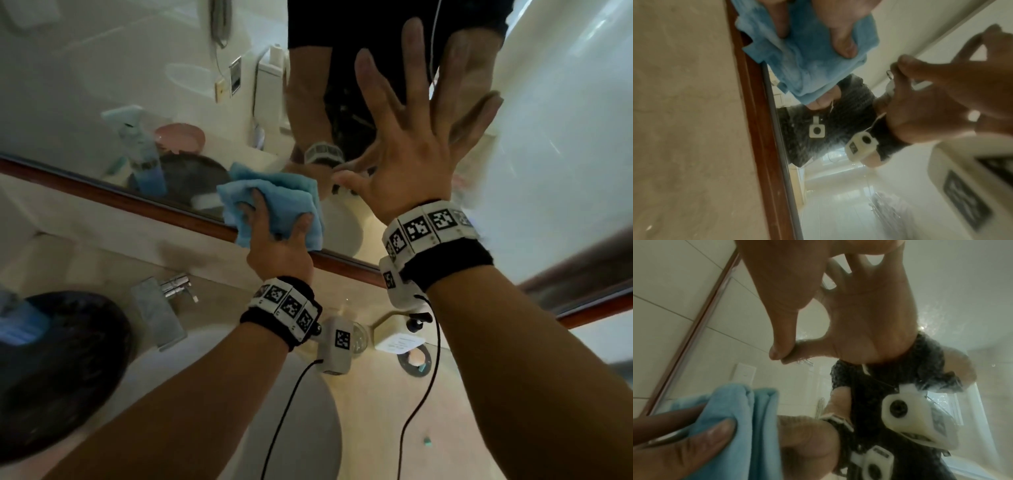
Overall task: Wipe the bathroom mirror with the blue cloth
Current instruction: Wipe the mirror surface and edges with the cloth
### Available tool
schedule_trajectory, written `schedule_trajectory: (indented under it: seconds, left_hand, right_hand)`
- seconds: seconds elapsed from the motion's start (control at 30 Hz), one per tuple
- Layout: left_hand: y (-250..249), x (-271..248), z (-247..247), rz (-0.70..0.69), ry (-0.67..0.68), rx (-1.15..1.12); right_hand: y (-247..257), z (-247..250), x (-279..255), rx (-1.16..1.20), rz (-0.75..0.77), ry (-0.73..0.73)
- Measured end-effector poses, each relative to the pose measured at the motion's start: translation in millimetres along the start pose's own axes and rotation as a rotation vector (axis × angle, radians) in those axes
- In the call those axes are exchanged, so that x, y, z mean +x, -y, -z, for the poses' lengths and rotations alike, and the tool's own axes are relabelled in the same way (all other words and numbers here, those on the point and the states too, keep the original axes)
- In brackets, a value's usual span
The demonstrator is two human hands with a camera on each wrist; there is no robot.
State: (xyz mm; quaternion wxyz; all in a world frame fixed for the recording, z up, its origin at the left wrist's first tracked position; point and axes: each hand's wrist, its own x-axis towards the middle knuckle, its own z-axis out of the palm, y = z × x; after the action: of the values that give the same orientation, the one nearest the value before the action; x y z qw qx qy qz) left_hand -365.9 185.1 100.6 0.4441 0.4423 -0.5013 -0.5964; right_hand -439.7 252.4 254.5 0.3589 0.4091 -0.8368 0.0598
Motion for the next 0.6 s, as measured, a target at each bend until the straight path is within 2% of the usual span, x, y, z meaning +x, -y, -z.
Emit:
schedule_trajectory:
  seconds: [0.23,0.6]
  left_hand:
    - [9.2,-25.1,-19.7,-0.021,0.02,0.021]
    - [8.3,-10.7,-8.4,-0.075,0.039,0.004]
  right_hand:
    - [-1.7,0.0,-1.5,0.022,0.0,-0.016]
    - [5.6,-0.9,-2.0,-0.018,-0.022,-0.018]
